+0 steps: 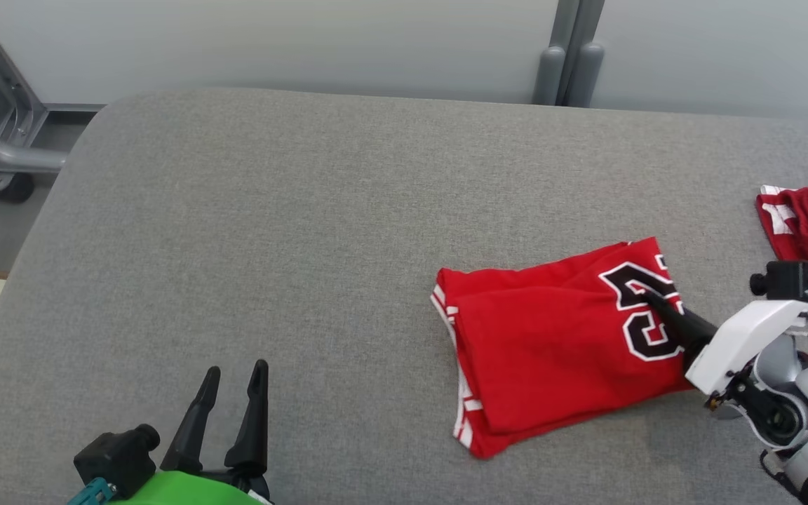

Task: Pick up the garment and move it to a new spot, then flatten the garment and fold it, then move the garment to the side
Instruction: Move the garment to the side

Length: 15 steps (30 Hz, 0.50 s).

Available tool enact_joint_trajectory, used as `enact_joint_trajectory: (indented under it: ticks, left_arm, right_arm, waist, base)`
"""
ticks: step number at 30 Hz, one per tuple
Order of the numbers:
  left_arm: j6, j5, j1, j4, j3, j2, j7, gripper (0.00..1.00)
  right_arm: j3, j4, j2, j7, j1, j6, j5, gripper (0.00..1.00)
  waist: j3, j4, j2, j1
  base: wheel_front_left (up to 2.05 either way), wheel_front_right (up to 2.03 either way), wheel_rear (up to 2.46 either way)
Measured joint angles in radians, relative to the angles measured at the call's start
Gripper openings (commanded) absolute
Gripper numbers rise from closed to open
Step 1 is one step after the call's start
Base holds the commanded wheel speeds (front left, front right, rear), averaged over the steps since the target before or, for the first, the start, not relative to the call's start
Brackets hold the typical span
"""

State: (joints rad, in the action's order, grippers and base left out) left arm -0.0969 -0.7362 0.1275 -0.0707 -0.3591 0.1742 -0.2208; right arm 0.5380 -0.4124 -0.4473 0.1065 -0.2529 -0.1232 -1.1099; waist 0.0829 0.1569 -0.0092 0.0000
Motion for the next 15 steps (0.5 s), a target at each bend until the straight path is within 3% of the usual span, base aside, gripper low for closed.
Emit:
enact_joint_trajectory:
  ticks: [11, 15]
  left_arm:
    - [0.0, 0.0, 0.002, 0.001, -0.001, -0.007, -0.002, 1.0]
    - [0.0, 0.0, 0.002, 0.001, -0.01, -0.008, -0.001, 1.0]
  right_arm:
    - [-0.082, 0.009, -0.187, 0.019, -0.1, 0.003, 0.029, 0.0]
    - [-0.112, 0.012, -0.225, 0.027, -0.13, 0.03, 0.029, 0.0]
  waist:
    - [-0.023, -0.067, 0.0, 0.0]
    - [-0.025, -0.083, 0.0, 0.0]
  base:
    - [0.0, 0.0, 0.0]
    - [0.0, 0.0, 0.0]
